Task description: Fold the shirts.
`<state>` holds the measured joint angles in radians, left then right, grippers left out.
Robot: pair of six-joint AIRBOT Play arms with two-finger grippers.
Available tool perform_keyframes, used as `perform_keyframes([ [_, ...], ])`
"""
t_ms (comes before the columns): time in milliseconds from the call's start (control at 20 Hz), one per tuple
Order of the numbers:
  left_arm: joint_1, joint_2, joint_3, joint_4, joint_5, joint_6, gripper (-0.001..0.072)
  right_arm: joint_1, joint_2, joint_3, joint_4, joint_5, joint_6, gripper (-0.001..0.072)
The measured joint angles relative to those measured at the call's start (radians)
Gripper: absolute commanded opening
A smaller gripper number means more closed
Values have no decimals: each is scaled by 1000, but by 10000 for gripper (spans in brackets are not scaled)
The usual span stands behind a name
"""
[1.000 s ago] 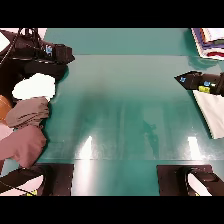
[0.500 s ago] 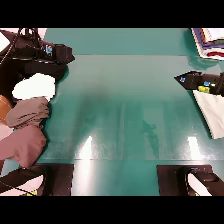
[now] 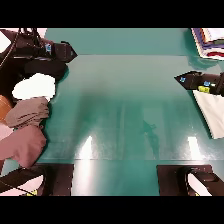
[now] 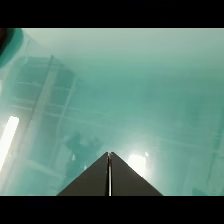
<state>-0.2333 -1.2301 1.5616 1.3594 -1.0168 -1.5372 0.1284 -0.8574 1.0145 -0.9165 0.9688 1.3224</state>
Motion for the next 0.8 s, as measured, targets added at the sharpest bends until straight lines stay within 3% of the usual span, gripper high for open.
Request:
perform_keyframes([
  [300, 106, -159, 0, 259, 108, -27, 547, 0, 0, 0, 0, -1, 0, 22],
  [800, 278, -557, 34, 331, 377, -75, 546, 0, 0, 0, 0, -1, 0, 22],
])
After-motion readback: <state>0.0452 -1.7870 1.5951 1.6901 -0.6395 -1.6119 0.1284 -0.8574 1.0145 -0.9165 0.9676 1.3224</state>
